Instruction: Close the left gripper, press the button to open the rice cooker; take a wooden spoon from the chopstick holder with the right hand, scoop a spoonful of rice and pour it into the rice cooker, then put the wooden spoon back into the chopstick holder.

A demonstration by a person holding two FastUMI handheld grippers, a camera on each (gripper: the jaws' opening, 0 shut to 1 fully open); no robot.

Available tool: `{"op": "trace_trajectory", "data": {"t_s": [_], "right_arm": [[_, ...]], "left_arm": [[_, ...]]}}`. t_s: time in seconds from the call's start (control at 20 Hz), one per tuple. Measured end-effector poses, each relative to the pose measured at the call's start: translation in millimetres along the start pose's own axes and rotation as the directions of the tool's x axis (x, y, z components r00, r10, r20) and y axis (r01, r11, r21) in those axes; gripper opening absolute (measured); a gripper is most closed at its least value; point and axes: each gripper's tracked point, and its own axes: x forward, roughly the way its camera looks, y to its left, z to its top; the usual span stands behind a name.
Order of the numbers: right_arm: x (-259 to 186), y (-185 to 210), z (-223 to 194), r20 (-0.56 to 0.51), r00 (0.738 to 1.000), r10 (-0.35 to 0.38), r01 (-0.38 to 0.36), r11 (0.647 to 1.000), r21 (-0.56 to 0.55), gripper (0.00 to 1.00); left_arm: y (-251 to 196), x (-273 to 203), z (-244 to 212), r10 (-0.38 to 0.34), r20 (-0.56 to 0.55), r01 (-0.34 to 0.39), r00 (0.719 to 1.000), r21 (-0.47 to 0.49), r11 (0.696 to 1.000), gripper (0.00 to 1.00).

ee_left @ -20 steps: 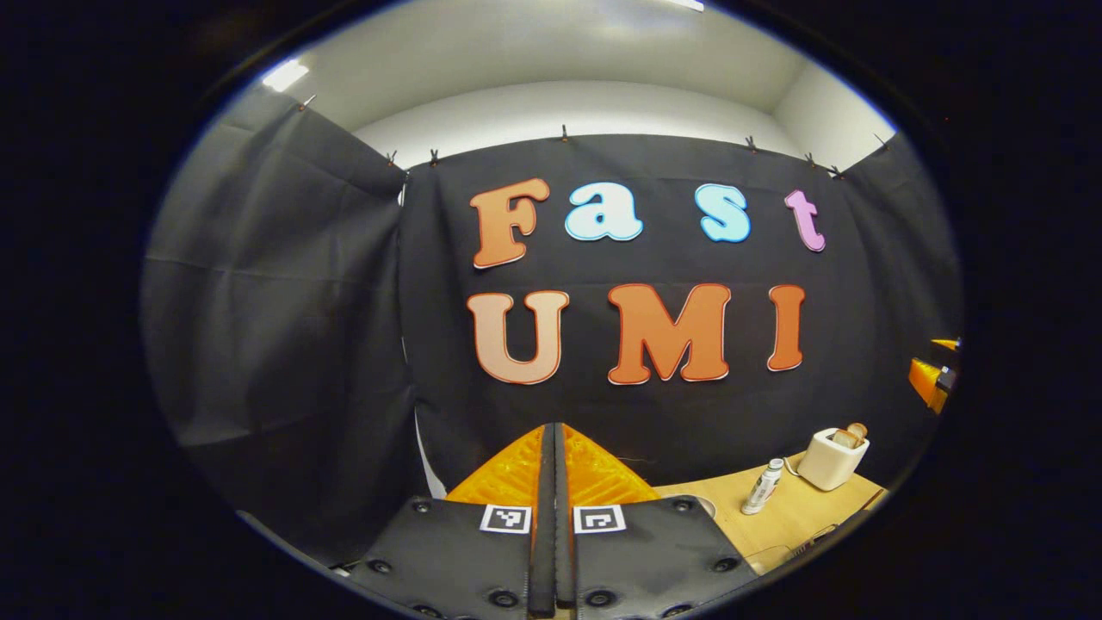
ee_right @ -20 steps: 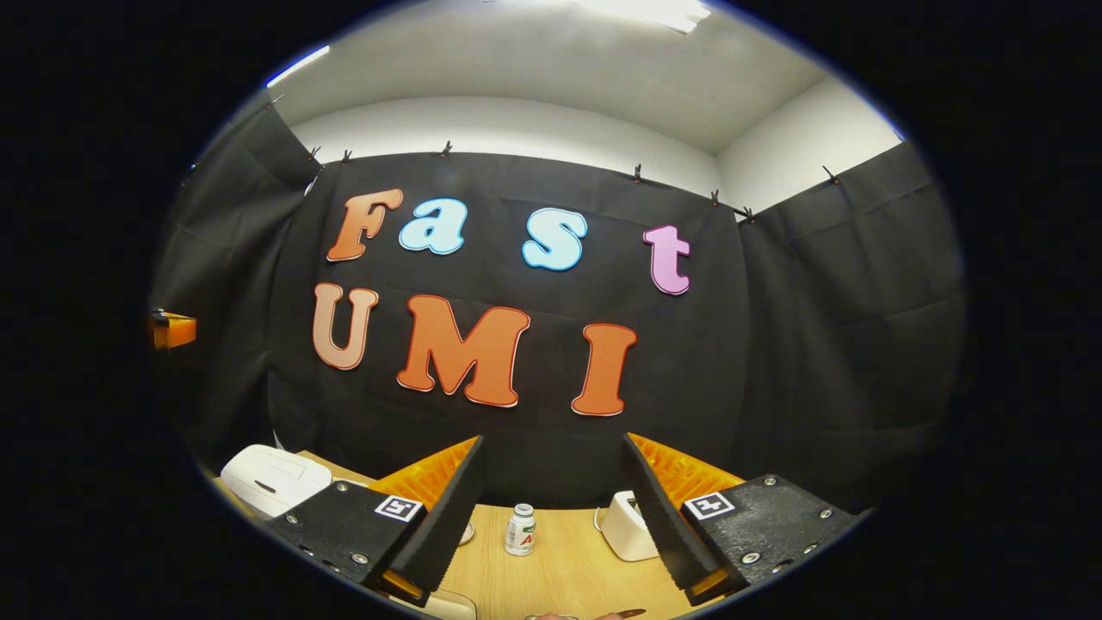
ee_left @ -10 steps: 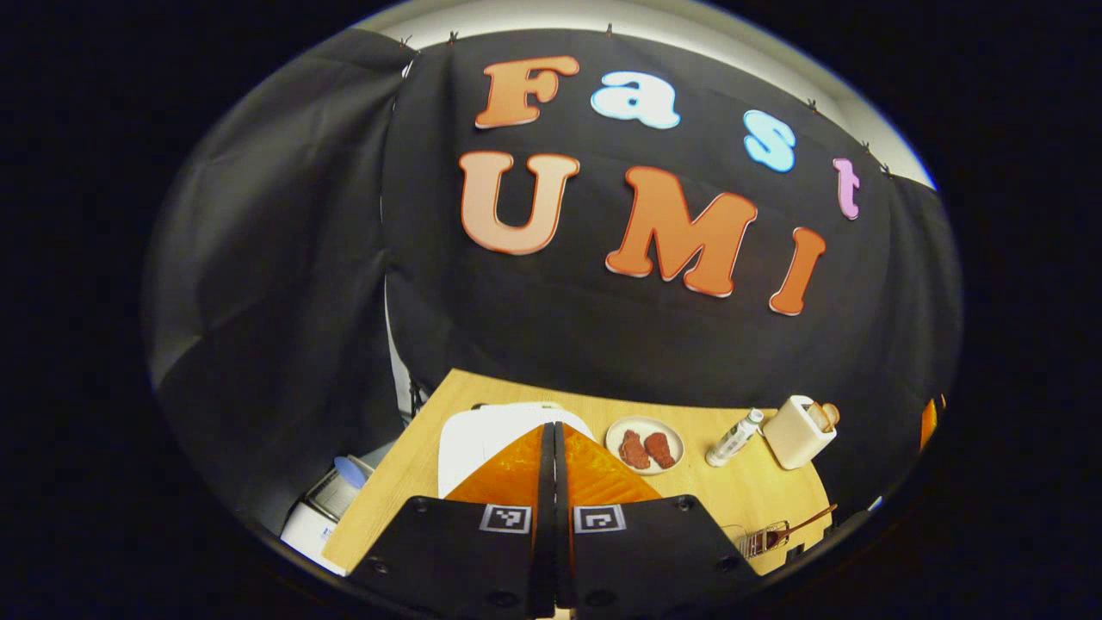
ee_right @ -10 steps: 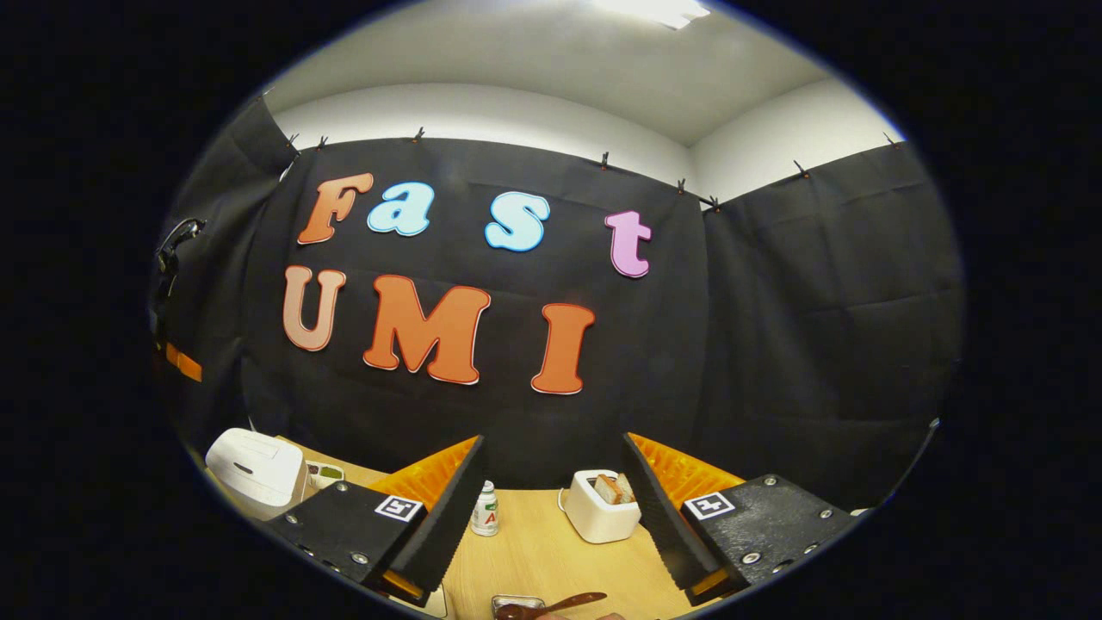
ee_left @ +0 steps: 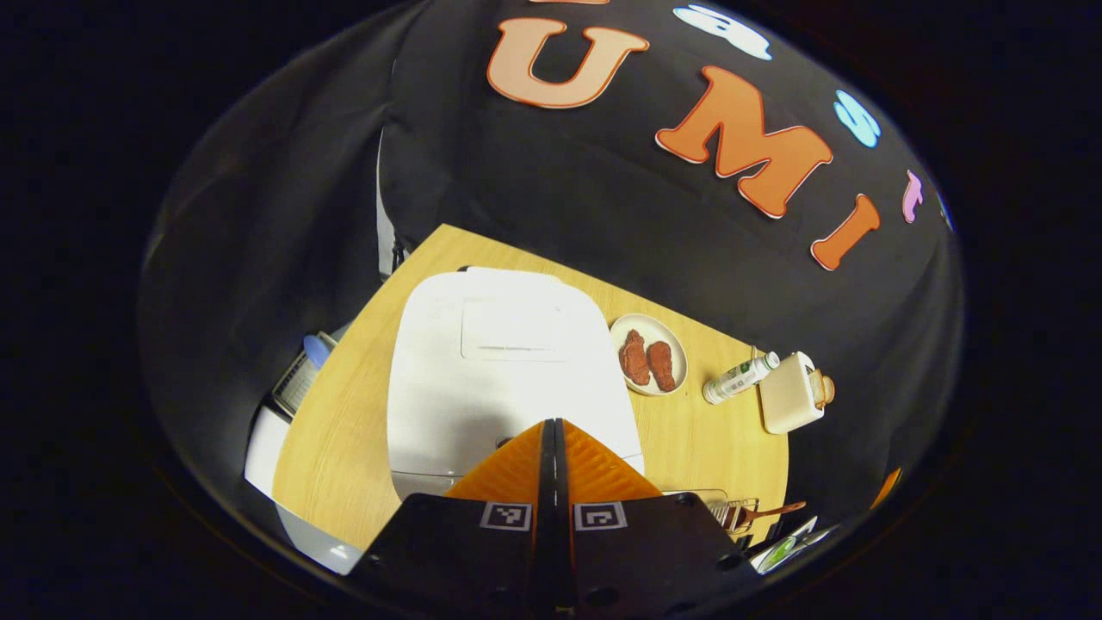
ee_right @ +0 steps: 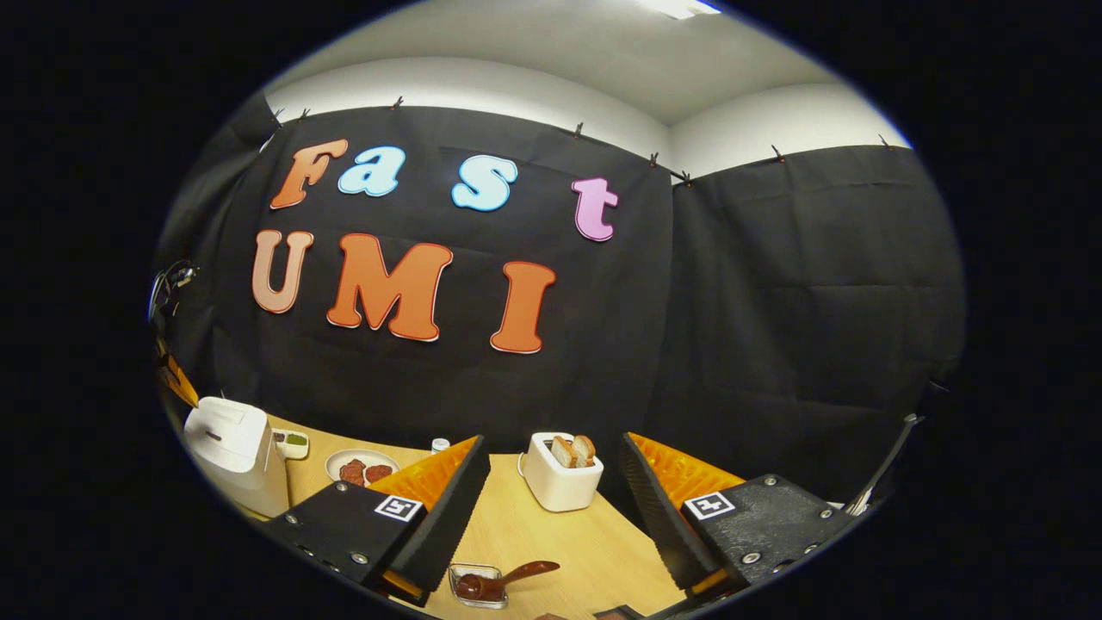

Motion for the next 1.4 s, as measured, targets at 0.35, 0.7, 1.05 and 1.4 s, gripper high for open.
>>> {"op": "trace_trajectory", "data": {"t_s": [0.35, 0.7, 1.05, 1.4], "right_arm": [[2.9, 4.1, -32.2, -0.077, 0.997, 0.004, -0.004, 1.0, 0.003, 0.95], [5.2, 12.4, -60.1, -0.146, 0.989, 0.022, -0.017, 0.999, 0.037, 0.95], [11.3, 17.4, -86.8, -0.207, 0.977, 0.044, -0.038, 0.999, 0.032, 0.95], [22.3, 35.3, -129.4, -0.306, 0.947, 0.101, -0.082, 0.994, 0.075, 0.95]], "left_arm": [[10.8, 38.7, -26.3, 0.028, -0.116, -0.031, 0.993, -0.019, 0.999, 0.05], [17.6, 49.6, -38.4, 0.055, -0.128, -0.053, 0.99, 0.012, 0.998, 0.04], [19.5, 3.2, 15.8, 0.041, 0.171, -0.054, 0.984, 0.071, 0.996, 0.05], [13.6, -45.3, 46.8, 0.053, 0.411, -0.13, 0.91, 0.162, 0.978, 0.03]]}}
